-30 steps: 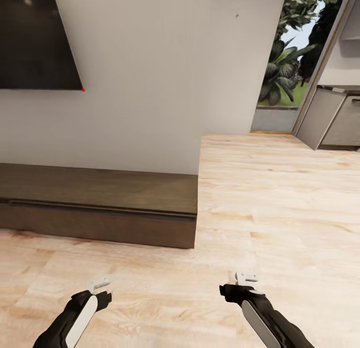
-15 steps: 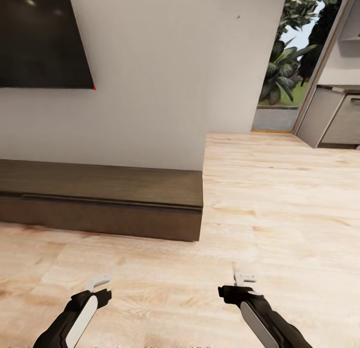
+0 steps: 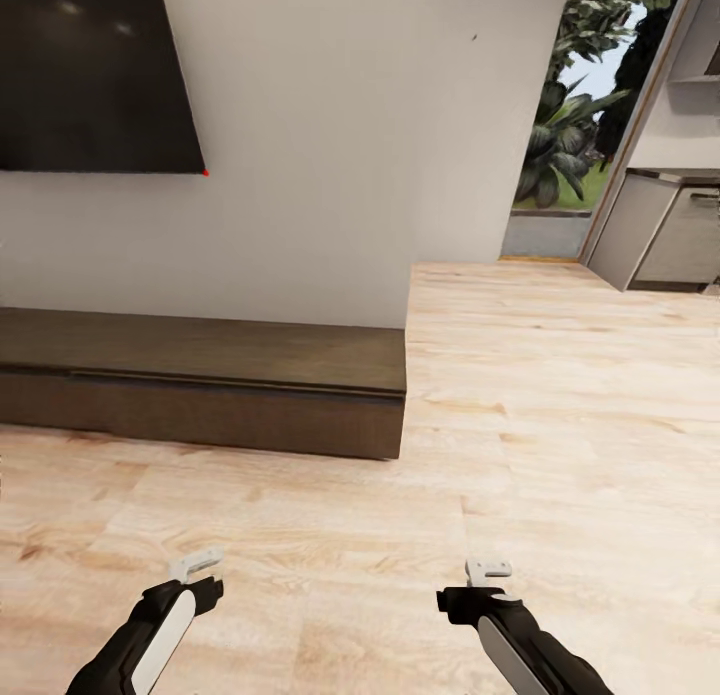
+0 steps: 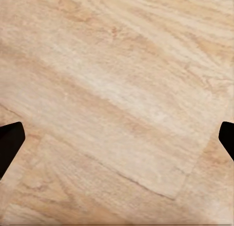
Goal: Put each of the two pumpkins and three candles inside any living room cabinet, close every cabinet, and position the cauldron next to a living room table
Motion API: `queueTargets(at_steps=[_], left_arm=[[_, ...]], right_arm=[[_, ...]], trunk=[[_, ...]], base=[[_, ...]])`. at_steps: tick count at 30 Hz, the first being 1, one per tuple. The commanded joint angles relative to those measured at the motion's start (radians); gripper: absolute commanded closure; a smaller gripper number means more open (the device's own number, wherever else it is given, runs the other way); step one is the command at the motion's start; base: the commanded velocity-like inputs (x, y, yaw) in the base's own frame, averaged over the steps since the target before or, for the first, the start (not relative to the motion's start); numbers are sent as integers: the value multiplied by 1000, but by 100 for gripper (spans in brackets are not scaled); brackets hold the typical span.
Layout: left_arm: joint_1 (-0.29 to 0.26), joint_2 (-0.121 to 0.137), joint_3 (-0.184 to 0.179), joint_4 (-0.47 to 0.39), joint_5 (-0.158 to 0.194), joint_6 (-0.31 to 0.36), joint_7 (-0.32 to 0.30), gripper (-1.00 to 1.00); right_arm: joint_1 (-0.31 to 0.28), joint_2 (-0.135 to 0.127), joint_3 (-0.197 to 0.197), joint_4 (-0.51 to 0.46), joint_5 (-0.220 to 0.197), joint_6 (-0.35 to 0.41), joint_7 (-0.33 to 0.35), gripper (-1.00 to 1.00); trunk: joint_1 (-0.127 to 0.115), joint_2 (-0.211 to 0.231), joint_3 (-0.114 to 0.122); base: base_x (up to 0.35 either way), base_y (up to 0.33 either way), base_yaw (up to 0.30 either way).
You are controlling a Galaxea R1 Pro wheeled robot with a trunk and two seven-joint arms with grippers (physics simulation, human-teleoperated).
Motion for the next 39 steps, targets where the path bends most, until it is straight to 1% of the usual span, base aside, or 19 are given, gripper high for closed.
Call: queueTargets(at_steps=[1,3,7,11,13,15,16,17,18,19,21,26,28,32,39], left_arm=[[0,1,-4,-2,10,1,10,-100],[0,1,-4,-2,10,0,12,-100],[0,1,-3,-1,12,-4,13,-100],[0,1,-1,-1,16,-5,14,-100],[0,2,4,-1,25,-5,14,-100],[0,3,32,-1,35,-5,15,-100],[0,3,52,-1,38,-5,14,-100],[0,3,83,0,41,-5,13,-100],[0,3,101,0,42,-5,13,-100],[0,3,113,1,44,-5,13,-100],[0,3,126,2,45,-5,13,-100],[0,4,139,5,46,-4,14,-100],[0,3,145,19,46,-4,14,-100],[0,4,146,55,42,-5,14,-100],[0,3,146,63,42,-5,13,-100]], right_arm=[[-1,1,5,-1,-10,1,-11,-100],[-1,6,5,1,-10,1,-11,-100],[-1,15,5,8,-8,0,-10,-100],[-1,16,5,9,18,-2,-7,-100],[-1,16,5,9,24,-2,-7,-100],[-1,16,5,9,27,-3,-7,-100],[-1,16,4,9,28,-3,-7,-100],[-1,16,4,9,29,-3,-7,-100],[-1,16,3,9,29,-3,-7,-100],[-1,15,3,9,29,-3,-8,-100],[-1,15,0,9,27,-2,-8,-100],[-1,16,-3,9,27,0,-8,-100],[-1,17,-1,9,29,0,-8,-100],[-1,17,1,9,30,-1,-7,-100],[-1,17,3,9,31,-2,-7,-100]], trunk=[[0,0,-1],[0,0,-1],[-16,28,12],[-31,56,24],[-39,70,30],[-46,84,37],[-50,91,40],[-54,98,43],[-58,105,46],[-62,112,49],[-69,126,56],[-89,161,71],[-96,175,77],[-112,203,90],[-138,252,112]], base=[[-99,0,0],[-52,0,0],[-13,0,0],[-2,0,54],[-1,0,147],[0,0,230],[0,0,259],[0,0,273],[0,0,279],[0,0,282],[0,0,285],[0,0,288],[0,0,290],[0,0,291],[0,0,291]])
